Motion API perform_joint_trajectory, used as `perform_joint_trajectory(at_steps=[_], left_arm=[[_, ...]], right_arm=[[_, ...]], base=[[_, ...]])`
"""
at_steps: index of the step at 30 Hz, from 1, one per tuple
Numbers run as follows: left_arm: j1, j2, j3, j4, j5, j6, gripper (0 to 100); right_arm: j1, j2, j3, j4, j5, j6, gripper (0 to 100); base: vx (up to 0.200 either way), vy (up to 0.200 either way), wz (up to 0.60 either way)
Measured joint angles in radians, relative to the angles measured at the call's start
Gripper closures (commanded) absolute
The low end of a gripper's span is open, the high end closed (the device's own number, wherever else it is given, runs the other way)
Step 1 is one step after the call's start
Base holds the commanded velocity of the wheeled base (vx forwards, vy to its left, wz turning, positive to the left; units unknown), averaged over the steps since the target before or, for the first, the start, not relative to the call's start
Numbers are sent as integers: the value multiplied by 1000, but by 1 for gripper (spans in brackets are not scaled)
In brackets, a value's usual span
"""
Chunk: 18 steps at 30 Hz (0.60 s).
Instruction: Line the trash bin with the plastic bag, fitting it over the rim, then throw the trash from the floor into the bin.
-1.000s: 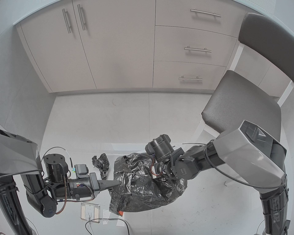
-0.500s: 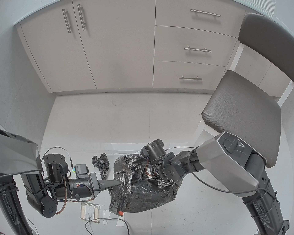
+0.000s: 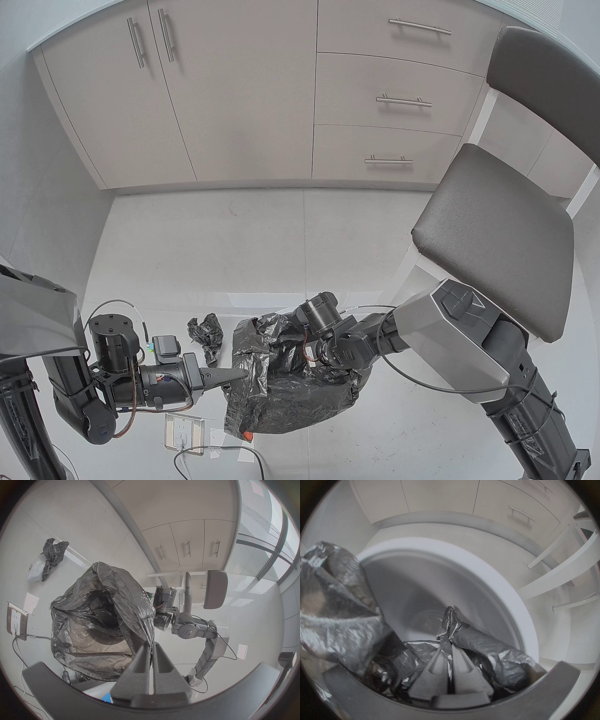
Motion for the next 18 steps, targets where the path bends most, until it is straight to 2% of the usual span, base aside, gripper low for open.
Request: perform_joint_trajectory(at_steps=[15, 16, 18], left_arm=[[0, 0, 0, 0, 0, -1, 100], [0, 0, 0, 0, 0, -1, 100], [0, 0, 0, 0, 0, -1, 100]], right_arm=[[-6, 14, -23, 1, -6, 6, 100], [-6, 14, -23, 1, -9, 6, 0], [-7, 13, -24, 0, -17, 6, 0]], base=[[0, 0, 0], [0, 0, 0], [0, 0, 0]])
